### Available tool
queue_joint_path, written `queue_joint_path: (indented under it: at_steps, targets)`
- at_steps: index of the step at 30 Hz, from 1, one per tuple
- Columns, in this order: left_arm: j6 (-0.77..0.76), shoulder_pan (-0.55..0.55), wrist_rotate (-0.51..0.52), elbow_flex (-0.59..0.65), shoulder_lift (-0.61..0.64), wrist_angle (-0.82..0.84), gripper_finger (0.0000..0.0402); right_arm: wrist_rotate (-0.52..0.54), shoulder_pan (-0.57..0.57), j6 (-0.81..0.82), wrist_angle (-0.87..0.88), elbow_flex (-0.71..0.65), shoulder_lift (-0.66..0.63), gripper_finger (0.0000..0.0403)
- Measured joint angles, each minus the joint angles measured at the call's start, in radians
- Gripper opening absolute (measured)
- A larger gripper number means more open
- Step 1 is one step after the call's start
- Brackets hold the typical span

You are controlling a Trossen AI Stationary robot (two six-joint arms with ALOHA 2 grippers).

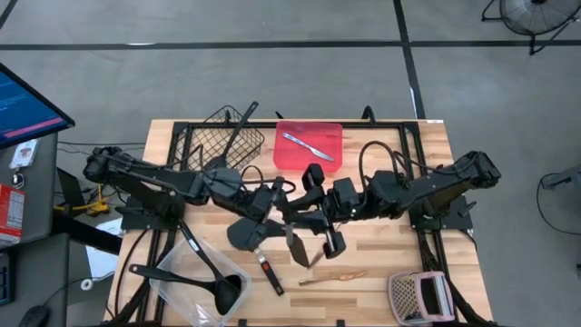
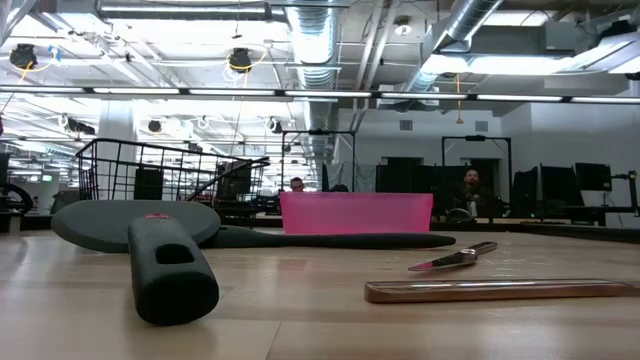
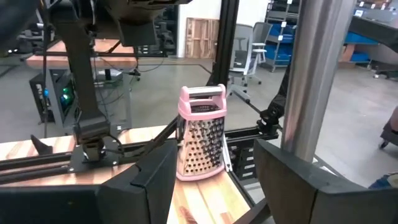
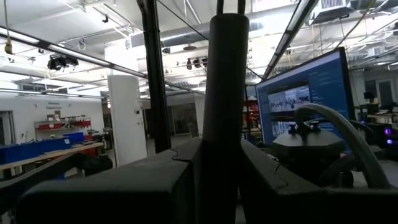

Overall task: Pick & Place Kitchen Items
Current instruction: Put the spatula into the wire basket

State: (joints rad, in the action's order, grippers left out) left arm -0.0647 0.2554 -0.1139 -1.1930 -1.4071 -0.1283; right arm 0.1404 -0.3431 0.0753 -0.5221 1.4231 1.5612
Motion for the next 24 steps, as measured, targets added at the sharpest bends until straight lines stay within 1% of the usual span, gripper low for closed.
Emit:
queue_joint_path:
  at_steps: [4,8,13,17,20,24]
  targets:
    - [0.000,-0.002,-0.005,0.000,0.000,0.000,0.0198,-0.006,-0.006,-0.005,0.000,0.000,0.000,0.0068]
    - [0.000,-0.017,-0.005,0.000,0.000,-0.001,0.0198,0.005,-0.028,-0.049,-0.023,0.000,0.001,0.0068]
    - [-0.004,-0.040,0.011,0.000,0.000,0.048,0.0198,0.032,-0.042,-0.069,-0.010,-0.002,-0.019,0.0068]
    - [-0.006,-0.052,0.015,-0.001,0.000,0.053,0.0199,0.076,-0.067,-0.112,0.029,-0.002,-0.058,0.0068]
    - [-0.006,-0.054,0.019,-0.001,0.012,0.065,0.0210,0.111,-0.096,-0.156,0.056,-0.002,-0.090,0.0068]
    - [0.006,-0.054,0.011,0.000,0.024,0.076,0.0244,0.181,-0.139,-0.236,0.078,-0.001,-0.136,0.0068]
